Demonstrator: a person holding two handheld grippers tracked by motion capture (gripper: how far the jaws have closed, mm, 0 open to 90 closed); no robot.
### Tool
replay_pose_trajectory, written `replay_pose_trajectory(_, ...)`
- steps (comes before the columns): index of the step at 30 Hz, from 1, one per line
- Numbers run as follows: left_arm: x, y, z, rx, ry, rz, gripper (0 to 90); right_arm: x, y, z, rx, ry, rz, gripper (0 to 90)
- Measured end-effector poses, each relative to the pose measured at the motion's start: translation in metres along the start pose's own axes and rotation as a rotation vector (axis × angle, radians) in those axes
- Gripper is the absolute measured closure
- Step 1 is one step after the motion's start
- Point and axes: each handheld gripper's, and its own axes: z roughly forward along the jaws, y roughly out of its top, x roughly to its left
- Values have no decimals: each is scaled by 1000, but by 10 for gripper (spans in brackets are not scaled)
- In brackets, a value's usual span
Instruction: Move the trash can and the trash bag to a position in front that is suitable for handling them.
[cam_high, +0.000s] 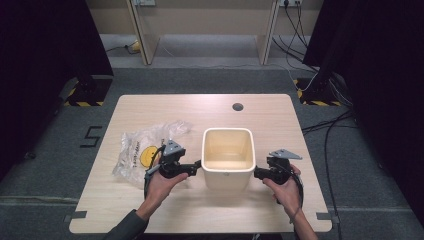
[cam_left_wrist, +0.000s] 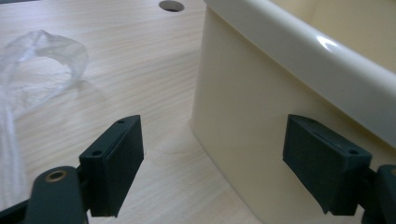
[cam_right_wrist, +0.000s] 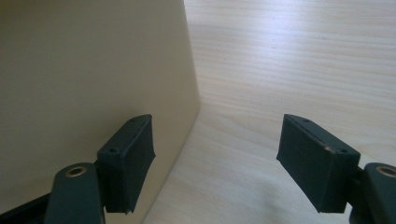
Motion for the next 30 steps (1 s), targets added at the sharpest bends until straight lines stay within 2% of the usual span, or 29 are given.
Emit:
replay_pose_trajectory(4, 12, 4, 0, -3, 18, -27, 206, 7, 7, 11, -2, -2, 6, 269)
replay_pose_trajectory(9, 20, 6, 2, -5, 24, -46, 206, 9, 12, 19, -1, -1, 11, 270)
replay_pose_trajectory(16, 27, 9, 5, -5, 47, -43, 208, 8, 19, 29, -6, 9, 21, 270)
replay_pose_trajectory(23, 34, 13, 9, -7, 68, -58, 222, 10, 28, 41, -7, 13, 25, 278)
replay_pose_trajectory(30, 38, 15, 12, 1, 69, -73, 239, 8, 35, 48, -10, 7, 35, 284)
